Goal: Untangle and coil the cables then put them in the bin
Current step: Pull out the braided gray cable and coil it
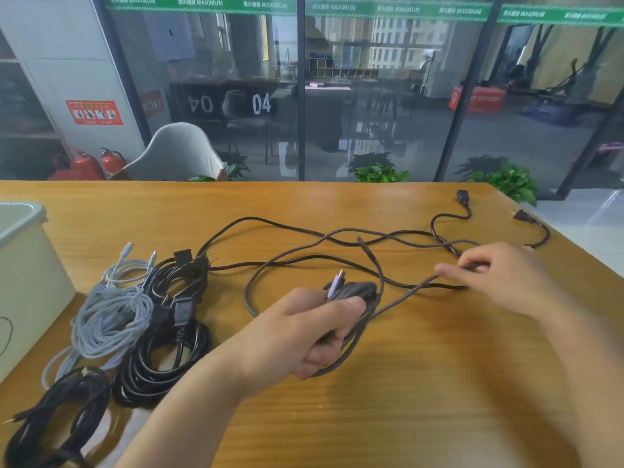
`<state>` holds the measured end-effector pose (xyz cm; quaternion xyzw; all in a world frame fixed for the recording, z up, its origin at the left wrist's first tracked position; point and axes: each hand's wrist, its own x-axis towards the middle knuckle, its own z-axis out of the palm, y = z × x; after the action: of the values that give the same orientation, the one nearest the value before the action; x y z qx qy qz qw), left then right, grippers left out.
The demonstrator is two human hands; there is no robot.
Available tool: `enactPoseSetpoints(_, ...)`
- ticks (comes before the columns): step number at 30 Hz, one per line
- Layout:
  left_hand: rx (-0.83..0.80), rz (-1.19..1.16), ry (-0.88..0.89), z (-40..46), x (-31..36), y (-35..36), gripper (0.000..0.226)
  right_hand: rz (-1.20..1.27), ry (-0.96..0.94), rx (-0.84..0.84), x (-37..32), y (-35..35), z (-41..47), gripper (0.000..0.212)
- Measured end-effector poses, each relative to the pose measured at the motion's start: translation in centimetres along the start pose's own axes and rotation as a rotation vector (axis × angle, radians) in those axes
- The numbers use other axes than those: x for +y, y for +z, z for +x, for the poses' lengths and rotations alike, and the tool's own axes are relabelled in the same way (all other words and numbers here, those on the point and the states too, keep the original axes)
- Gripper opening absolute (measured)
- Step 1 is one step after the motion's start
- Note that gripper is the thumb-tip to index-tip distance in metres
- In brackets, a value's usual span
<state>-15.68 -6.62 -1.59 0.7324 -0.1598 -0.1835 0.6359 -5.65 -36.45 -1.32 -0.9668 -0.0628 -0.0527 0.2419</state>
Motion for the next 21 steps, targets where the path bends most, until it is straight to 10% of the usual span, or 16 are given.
enactPoseSetpoints(8, 0.024, 0.12, -0.084, 0.9, -0.7, 2.1, 0.048, 0.143, -0.093, 0.437, -3.3, 0.3, -1.3, 0.046)
enactPoseSetpoints(21, 0.154, 0.206, -0.074, 1.6, -1.7, 1.5, 0.049, 0.599, -0.304, 0.388, -7.9, 1.0, -4.5, 0.03)
